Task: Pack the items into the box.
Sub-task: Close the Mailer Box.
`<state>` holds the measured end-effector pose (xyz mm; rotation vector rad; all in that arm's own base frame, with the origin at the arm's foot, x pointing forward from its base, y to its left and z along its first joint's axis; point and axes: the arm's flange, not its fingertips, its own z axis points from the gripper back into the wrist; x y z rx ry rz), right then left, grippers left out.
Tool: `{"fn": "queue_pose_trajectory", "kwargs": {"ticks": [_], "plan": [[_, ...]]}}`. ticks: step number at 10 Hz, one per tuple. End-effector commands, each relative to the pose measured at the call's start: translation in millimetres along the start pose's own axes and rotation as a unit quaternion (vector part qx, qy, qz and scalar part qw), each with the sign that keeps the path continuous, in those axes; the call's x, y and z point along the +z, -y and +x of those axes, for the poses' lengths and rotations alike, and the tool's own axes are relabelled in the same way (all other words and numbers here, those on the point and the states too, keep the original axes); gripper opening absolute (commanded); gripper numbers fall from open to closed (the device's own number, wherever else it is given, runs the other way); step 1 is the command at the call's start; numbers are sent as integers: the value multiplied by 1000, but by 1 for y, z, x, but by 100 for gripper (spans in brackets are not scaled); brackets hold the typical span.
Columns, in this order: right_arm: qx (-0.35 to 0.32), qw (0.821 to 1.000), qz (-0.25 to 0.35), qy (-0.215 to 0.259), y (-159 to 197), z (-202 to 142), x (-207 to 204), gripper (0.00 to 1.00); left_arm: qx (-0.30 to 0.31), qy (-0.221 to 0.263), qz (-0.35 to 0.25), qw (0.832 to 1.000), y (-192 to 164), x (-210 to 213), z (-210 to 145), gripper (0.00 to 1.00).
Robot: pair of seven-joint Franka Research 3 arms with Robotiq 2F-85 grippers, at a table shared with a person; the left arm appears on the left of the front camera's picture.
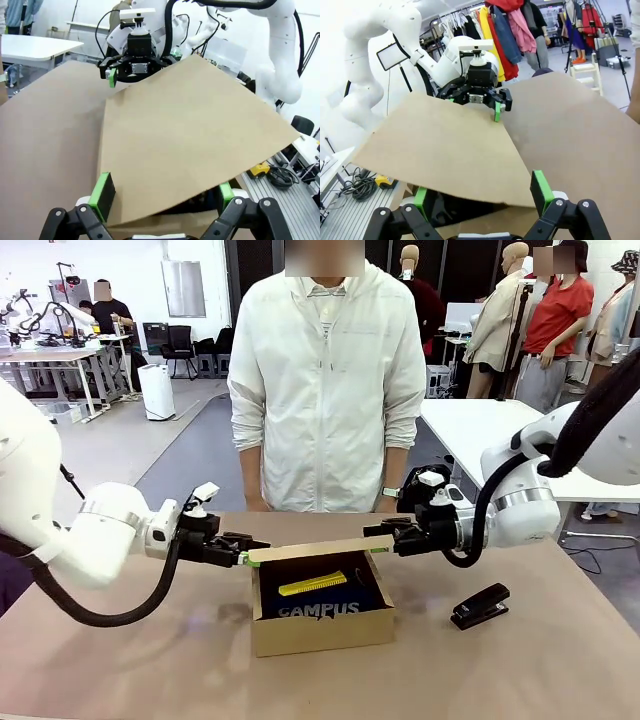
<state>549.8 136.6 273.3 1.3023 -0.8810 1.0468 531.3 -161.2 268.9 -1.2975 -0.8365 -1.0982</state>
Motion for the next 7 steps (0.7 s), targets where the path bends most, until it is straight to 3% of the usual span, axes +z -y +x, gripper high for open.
{"fn": "queue_pose_trajectory", "kwargs": {"ticks": [1,2,3,5,7], "plan": [[10,1000,-23,-1,-22,-12,25,100,-23,-3,12,1000,28,17,-8,100],[0,999,-49,2,-29,-19,42,100,-24,-16,20,999,44,31,-12,100],[-5,997,-69,32,-36,-23,57,100,-34,7,39,999,61,48,-14,100],[8,982,-125,142,-36,-7,61,100,-93,165,108,976,84,69,-7,100],[49,984,-93,144,-22,23,30,100,-134,195,122,964,82,50,3,100]]}}
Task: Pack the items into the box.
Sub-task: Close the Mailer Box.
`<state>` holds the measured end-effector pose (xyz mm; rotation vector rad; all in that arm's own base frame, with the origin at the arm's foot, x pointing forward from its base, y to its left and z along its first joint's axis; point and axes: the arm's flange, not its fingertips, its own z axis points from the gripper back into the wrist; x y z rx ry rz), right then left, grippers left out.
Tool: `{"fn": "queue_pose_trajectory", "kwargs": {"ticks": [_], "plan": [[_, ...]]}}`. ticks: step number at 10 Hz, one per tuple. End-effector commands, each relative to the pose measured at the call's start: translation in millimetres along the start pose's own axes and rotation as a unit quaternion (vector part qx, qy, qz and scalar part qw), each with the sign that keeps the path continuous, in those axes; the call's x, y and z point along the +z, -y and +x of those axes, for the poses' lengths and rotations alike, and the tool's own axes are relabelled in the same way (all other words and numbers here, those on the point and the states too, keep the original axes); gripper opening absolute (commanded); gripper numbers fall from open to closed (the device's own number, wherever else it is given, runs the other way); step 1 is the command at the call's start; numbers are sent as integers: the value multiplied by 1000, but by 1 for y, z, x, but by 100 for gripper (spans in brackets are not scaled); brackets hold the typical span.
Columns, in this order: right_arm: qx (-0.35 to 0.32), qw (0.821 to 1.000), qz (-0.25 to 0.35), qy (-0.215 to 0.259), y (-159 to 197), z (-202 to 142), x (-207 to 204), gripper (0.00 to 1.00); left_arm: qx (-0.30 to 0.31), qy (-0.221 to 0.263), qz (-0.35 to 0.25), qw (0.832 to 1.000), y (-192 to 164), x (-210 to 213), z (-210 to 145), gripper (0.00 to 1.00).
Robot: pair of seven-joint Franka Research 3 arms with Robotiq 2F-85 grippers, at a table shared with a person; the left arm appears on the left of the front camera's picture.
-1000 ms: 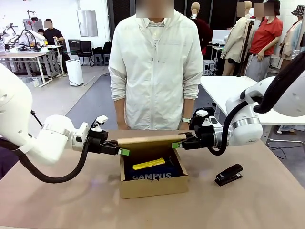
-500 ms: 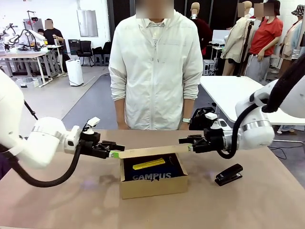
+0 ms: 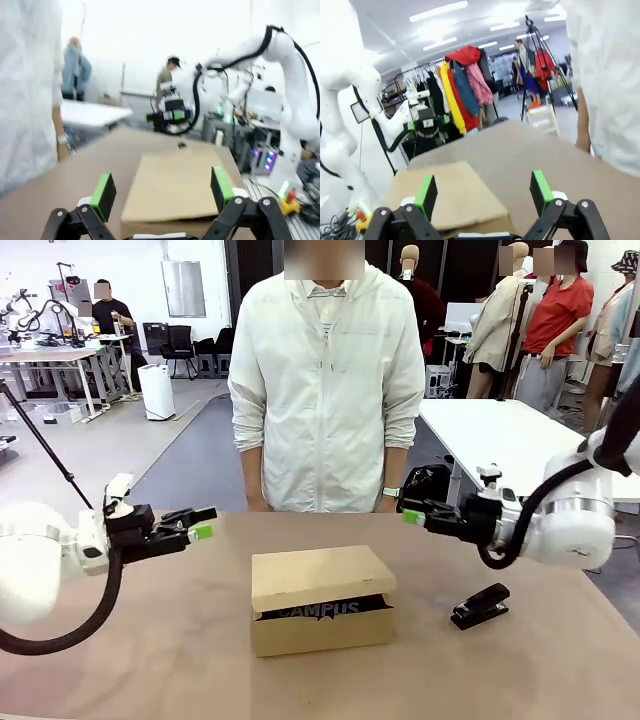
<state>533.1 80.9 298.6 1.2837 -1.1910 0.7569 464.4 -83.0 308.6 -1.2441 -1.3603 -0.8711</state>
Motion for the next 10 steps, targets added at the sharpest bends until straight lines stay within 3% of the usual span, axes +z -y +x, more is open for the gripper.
{"fn": "queue_pose_trajectory", "kwargs": {"ticks": [1,3,5,8,10], "plan": [[57,998,24,-24,-1,7,-51,100,-50,-11,-4,999,6,-40,-12,100],[78,991,65,-90,-5,5,-79,100,-43,-74,-47,995,2,-70,-21,100],[98,977,80,-173,-12,-12,-90,100,-56,-183,-59,980,-6,-102,-38,100],[98,962,107,-229,-21,-42,-85,100,-57,-256,-100,960,-12,-126,-59,100],[88,953,136,-255,-21,-56,-83,100,-49,-326,-112,938,-14,-128,-76,100]]}}
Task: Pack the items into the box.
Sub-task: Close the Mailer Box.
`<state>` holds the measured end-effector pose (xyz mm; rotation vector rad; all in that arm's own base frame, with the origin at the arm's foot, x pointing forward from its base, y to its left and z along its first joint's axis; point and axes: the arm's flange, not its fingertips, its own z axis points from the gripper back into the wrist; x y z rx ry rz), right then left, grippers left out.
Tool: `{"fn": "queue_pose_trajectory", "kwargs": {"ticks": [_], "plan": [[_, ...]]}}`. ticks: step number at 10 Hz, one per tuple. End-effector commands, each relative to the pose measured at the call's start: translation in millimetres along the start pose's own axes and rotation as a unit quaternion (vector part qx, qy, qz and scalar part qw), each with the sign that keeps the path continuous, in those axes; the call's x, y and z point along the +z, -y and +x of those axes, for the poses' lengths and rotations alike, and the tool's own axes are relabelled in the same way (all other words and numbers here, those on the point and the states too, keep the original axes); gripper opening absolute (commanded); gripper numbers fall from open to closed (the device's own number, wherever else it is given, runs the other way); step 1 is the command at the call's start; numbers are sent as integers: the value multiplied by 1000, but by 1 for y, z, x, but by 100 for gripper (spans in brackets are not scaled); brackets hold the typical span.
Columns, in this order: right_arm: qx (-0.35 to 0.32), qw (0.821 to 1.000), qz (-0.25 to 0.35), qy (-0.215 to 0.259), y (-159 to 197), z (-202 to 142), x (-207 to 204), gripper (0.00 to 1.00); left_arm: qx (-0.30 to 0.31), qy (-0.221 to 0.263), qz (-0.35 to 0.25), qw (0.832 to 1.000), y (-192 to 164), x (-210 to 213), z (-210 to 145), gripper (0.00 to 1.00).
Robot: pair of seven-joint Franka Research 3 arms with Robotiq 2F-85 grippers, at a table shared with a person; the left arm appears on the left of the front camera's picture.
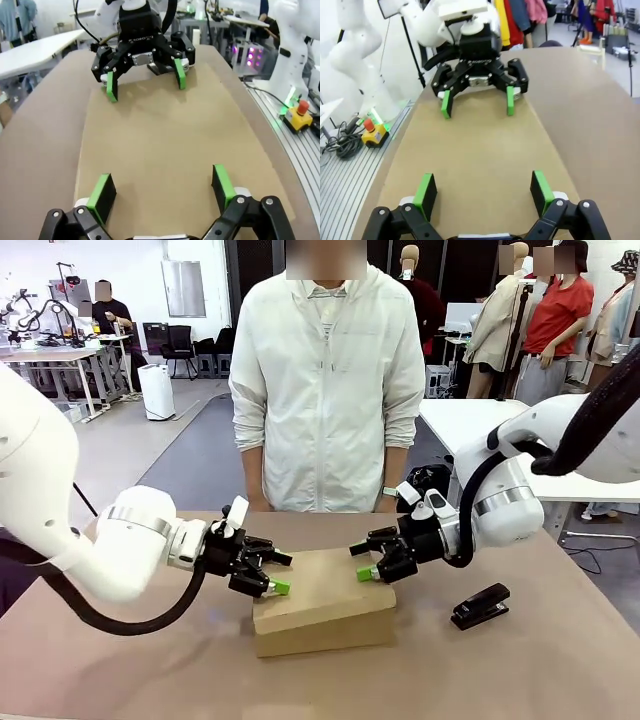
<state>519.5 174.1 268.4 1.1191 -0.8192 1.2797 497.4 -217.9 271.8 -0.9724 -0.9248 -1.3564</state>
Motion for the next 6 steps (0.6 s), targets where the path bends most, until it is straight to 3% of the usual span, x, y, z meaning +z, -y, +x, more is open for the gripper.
{"fn": "queue_pose_trajectory", "kwargs": {"ticks": [1,3,6], "plan": [[7,999,18,-28,-1,-13,-7,100,22,-66,-23,997,-3,-7,-19,100],[-24,999,15,-41,-4,-36,-8,100,23,-57,-16,998,0,-1,-22,100],[-7,999,10,-35,-6,-32,-2,100,17,-38,8,999,-2,6,-19,100]]}}
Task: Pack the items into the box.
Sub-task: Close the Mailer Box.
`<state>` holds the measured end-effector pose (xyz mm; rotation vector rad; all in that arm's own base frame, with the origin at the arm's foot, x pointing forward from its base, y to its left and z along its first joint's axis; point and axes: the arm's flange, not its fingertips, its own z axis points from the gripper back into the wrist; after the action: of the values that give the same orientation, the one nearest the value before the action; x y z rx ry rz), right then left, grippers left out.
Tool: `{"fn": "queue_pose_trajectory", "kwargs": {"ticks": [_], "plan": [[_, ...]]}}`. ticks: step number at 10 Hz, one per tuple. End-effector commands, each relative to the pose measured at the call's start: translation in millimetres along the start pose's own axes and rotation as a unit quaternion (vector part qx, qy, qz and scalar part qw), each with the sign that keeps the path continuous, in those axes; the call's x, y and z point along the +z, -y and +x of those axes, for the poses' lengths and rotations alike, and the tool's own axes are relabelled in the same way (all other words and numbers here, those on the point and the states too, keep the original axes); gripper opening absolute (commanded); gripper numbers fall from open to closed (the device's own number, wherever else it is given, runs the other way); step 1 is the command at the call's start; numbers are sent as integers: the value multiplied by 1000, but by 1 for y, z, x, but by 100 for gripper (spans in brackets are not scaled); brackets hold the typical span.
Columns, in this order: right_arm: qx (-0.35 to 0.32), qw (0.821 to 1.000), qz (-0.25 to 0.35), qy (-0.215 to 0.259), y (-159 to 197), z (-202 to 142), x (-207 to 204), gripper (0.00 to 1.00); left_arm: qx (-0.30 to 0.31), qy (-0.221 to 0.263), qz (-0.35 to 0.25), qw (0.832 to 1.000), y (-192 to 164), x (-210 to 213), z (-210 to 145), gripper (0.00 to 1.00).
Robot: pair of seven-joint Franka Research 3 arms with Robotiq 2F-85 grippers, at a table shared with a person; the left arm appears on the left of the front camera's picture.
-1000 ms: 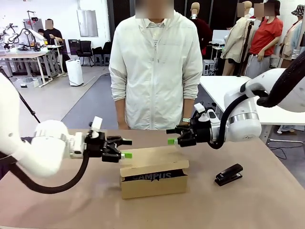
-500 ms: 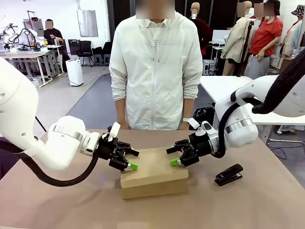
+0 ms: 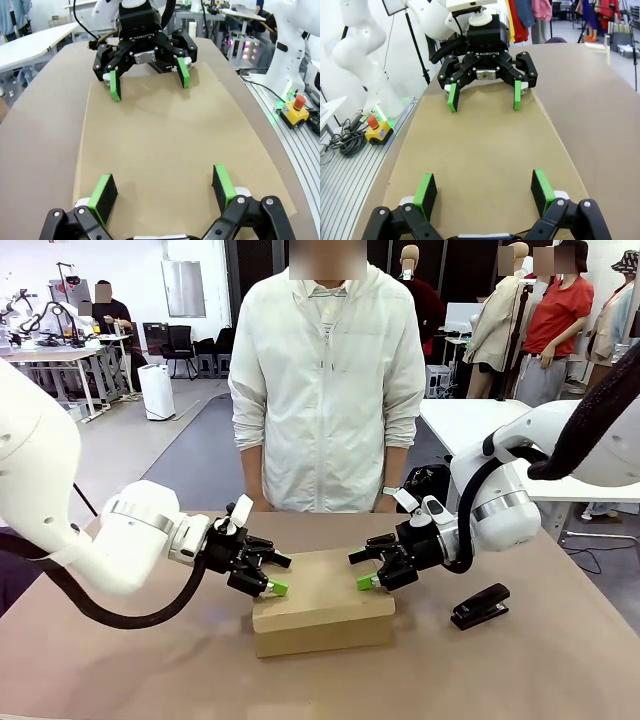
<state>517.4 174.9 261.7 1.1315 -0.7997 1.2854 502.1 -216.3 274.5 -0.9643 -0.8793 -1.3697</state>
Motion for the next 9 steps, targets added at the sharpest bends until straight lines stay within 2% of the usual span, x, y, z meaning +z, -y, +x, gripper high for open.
{"fn": "queue_pose_trajectory", "kwargs": {"ticks": [1,2,3,4,5,6,7,8,9], "plan": [[7,1000,22,-11,-5,-14,9,100,2,19,27,999,6,14,-8,100],[-20,999,18,22,-4,7,20,100,16,70,45,996,11,31,9,100],[-80,995,-10,59,-2,30,34,100,47,106,44,992,15,50,28,100],[-106,992,-7,73,-7,49,45,100,74,125,59,988,20,71,41,100],[-162,983,-11,81,-13,64,60,100,128,140,53,980,26,92,48,100],[-239,965,6,106,-22,72,78,100,177,138,54,973,32,110,49,100],[-325,938,7,120,-36,71,99,100,252,149,34,956,41,128,43,100],[-410,904,25,123,-52,66,123,100,349,156,-7,924,53,147,32,100],[-473,869,70,123,-72,57,149,100,454,173,-10,874,67,173,18,100]]}}
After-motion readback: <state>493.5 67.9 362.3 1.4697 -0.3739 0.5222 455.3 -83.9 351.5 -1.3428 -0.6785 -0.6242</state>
